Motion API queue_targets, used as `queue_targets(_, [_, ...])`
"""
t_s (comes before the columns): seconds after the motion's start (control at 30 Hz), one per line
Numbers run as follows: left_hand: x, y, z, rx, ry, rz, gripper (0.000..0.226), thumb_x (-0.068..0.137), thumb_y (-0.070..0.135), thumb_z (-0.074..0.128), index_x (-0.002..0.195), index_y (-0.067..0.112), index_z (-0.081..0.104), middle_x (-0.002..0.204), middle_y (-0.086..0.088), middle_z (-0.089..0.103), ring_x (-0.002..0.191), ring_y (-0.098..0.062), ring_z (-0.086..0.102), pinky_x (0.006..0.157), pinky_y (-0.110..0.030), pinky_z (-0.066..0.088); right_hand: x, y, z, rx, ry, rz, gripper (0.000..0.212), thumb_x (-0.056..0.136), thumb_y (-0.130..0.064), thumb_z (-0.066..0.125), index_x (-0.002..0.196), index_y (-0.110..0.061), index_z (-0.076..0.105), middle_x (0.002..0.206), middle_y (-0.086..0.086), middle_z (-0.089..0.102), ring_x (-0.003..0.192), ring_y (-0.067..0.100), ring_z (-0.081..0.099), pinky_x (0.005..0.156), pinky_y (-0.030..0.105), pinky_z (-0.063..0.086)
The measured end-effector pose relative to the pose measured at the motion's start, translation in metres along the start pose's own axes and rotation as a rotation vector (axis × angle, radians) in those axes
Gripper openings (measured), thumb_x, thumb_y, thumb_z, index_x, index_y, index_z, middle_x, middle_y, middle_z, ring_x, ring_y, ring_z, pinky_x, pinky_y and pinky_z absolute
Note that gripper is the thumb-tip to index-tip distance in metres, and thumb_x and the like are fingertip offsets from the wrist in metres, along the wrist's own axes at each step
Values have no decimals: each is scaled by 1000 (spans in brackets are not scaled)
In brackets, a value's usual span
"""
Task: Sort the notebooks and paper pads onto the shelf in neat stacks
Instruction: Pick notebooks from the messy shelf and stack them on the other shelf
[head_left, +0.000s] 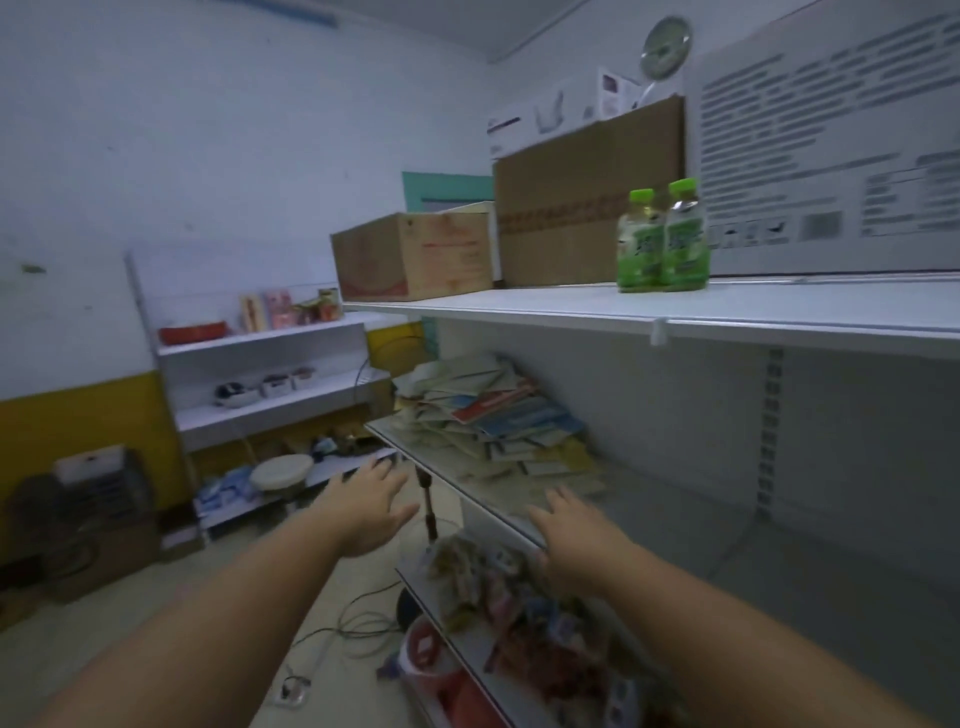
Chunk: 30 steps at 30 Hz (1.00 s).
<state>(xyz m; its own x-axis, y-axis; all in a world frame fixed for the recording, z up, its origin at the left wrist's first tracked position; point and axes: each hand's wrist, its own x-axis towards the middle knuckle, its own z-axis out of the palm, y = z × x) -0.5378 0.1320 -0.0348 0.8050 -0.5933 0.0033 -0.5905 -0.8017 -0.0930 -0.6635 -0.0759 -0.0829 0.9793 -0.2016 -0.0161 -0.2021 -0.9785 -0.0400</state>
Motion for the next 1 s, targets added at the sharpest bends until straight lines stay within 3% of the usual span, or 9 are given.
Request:
queue_targets(0.3, [94,-45,-7,-77,69,19,61,98,53,24,152,26,13,161,0,4,147,-16,-5,120,-45,0,133,-23,-9,-28,46,-151,56,98,-39,38,147,-18,23,159,10,5,146,28,0,118,43,14])
queue_targets(0.43, [135,-90,1,-79,60,22,59,99,52,23,152,29,13,160,2,6,147,-16,-6,120,-47,-1,182,-36,-9,-55,36,-161,59,98,-40,38,150,-19,16,159,8,2,147,25,-3,119,41,13])
queue_targets(0.77, [269,-194,12,-123,91,197,58,99,51,24,151,28,14,160,2,6,147,-14,-3,118,-44,1,275,-70,-9,-31,94,29,57,96,-36,42,148,-22,23,158,3,11,145,22,12,116,36,20])
queue_targets(1.0, [353,-211,26,-286,55,366,58,98,51,28,151,30,17,160,6,8,147,-13,0,118,-43,4,341,-76,-27,17,204,172,45,91,-29,47,134,-18,43,139,7,41,126,26,40,101,30,38])
